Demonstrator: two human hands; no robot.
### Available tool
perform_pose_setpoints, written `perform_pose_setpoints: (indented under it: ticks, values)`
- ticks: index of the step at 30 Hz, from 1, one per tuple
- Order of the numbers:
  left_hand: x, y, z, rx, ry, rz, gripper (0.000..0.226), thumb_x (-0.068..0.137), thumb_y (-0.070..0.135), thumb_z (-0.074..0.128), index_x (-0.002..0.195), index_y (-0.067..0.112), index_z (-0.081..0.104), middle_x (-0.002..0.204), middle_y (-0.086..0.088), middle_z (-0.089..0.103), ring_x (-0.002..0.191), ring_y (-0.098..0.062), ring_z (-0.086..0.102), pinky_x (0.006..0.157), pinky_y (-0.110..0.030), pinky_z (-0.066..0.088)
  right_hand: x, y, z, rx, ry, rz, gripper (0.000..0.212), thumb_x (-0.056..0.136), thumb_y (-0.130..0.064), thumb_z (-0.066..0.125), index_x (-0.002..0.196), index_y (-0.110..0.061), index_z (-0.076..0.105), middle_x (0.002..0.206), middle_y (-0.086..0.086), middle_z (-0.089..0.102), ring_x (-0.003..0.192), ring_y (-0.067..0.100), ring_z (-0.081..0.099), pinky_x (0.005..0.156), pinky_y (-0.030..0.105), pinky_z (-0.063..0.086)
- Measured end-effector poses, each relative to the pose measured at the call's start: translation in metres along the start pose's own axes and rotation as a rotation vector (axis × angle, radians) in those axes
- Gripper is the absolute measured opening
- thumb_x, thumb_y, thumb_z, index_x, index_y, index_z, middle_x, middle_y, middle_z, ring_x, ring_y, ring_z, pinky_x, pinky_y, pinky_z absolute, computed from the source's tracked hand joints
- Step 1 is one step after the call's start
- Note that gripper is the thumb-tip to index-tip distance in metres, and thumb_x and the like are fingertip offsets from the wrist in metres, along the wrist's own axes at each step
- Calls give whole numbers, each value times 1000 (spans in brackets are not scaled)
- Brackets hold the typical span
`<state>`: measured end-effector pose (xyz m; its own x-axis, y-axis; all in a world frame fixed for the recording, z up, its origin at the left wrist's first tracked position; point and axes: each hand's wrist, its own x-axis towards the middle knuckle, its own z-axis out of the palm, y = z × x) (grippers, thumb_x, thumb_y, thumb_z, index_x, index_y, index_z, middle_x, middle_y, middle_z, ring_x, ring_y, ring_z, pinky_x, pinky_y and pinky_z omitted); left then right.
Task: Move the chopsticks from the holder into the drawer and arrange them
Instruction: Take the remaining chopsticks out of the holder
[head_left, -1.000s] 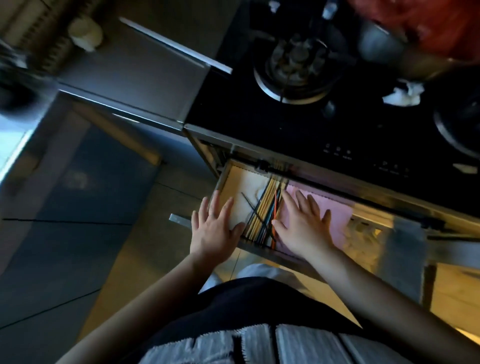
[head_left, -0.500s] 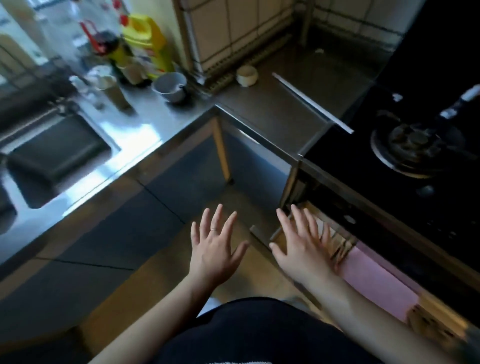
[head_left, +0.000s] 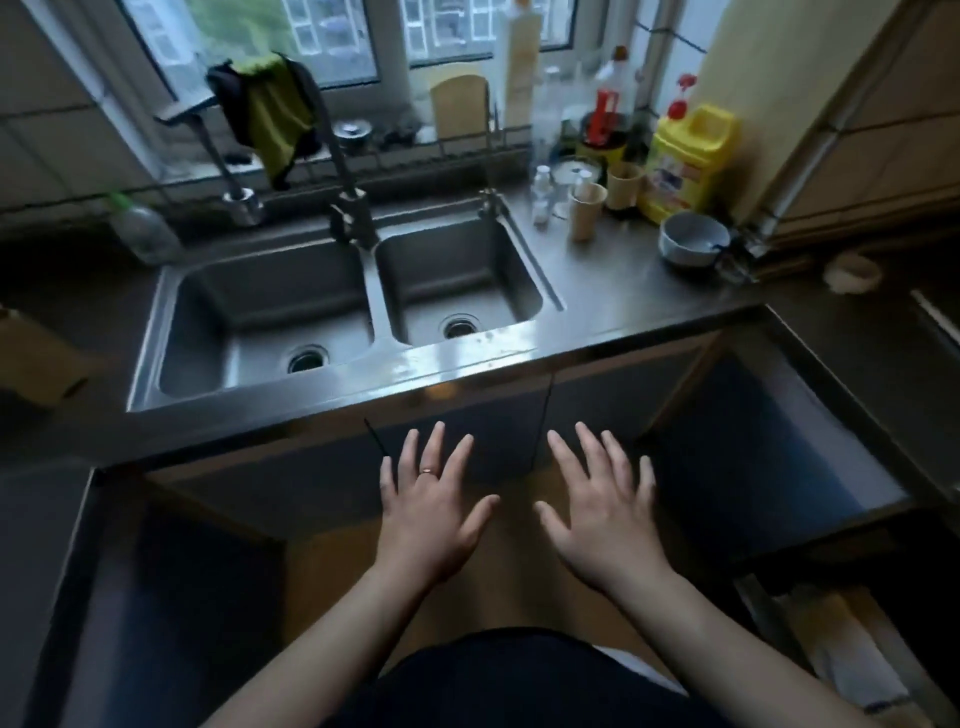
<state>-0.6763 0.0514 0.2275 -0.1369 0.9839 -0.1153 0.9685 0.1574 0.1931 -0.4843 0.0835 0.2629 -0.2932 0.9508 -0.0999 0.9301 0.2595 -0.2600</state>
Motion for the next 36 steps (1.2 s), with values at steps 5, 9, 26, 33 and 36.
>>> perform_pose_setpoints:
  ticks: [5,9,26,33,36]
  values:
    - [-10,-76,-21,-65,58,-234,75,92,68,31,155,36,8,165,0,-3,150,-27,-13,119,-53,-3,38,-76,5,-51,-83,-224,76,90,-54,46,151,-38,2,162,0,2,149,24,-4,116,55,-4]
    - [-22,-122,-36,-153,139,-401,75,91,68,34,155,35,13,165,0,0,150,-26,-11,118,-53,-4,69,-127,13,-74,-139,-401,77,91,-56,44,150,-40,-2,162,-2,-1,149,23,-8,116,54,-7]
    - [32,-278,-101,-244,396,-925,72,91,67,35,154,37,15,165,6,6,150,-18,-8,119,-54,5,255,-341,30,-6,-193,-914,72,89,-54,45,150,-39,10,162,-1,10,149,25,5,117,54,2]
    - [49,-339,-123,-345,505,-1031,75,88,65,36,154,32,21,164,3,13,150,-20,-3,120,-49,9,298,-418,27,17,-192,-1028,72,91,-52,45,150,-38,8,162,-2,8,149,25,2,117,54,2]
    - [59,-375,-130,-378,533,-1039,72,92,61,42,154,31,22,164,2,15,150,-21,-1,120,-46,8,310,-453,32,36,-198,-1027,72,90,-51,47,150,-38,8,161,-2,8,149,25,2,118,54,2]
